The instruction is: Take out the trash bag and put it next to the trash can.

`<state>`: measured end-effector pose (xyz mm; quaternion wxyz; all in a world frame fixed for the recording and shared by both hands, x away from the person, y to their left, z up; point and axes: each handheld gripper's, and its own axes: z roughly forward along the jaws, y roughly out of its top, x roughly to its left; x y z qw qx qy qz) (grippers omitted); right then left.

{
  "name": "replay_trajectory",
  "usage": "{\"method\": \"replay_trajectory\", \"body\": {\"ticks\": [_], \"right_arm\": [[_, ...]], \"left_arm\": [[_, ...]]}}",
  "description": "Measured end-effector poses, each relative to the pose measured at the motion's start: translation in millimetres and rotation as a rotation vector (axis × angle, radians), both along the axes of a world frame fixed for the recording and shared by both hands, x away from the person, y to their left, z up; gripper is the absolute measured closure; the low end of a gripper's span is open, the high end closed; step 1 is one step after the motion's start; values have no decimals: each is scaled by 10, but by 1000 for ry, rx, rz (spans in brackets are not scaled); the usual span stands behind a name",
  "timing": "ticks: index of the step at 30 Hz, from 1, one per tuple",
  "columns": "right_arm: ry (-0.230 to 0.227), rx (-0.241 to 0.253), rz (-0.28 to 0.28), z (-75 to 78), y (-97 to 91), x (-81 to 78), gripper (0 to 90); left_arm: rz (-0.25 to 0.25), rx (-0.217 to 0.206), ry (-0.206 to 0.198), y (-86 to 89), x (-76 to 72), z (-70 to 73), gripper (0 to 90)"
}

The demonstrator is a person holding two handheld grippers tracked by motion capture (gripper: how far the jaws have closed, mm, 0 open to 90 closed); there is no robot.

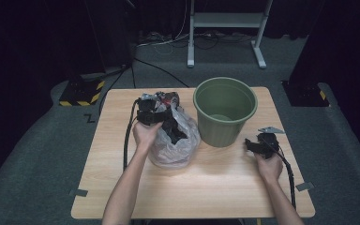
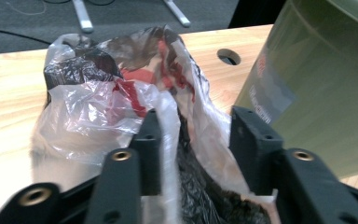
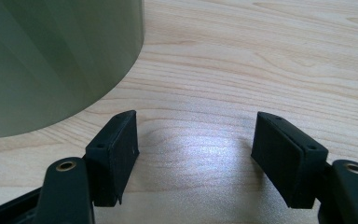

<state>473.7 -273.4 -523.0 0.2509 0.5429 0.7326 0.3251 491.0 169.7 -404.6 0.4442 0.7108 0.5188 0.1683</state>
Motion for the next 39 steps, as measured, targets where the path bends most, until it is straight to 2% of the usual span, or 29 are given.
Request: {"method": "replay_trajectory", "body": {"ticks": [4,7,12,15,21,28,31,34,35,36,38,39], "right_arm": [[0,0,0,0,0,0,311],[0,0,0,0,0,0,311],[0,-1,0,0,0,0,311],[0,-1,0,0,1,-1,311],[0,-1,0,0,2,-1,311],[0,0,-1,0,3,-2,311],[0,0,1,0,3,-2,311],[0,0,2,0,4,-2,311],[0,0,2,0,4,-2,311],[0,0,2,0,4,-2,311],[0,0,3,0,4,-2,311],[0,0,3,0,4,-2,311]], "left_arm": [[19,-35,-22,143,-139,22,437],[32,-36,-28,242,-255,28,383],[47,23,-46,332,-467,1,331],[62,54,-39,375,-548,-69,328],[104,108,-3,388,-667,-373,350],[152,104,35,389,-710,-792,372],[177,137,58,366,-675,-951,371],[201,192,73,330,-644,-1133,374],[204,193,85,323,-633,-1185,373],[219,189,53,317,-647,-1215,367],[234,156,57,317,-645,-1215,378],[236,156,57,315,-645,-1215,379]]}}
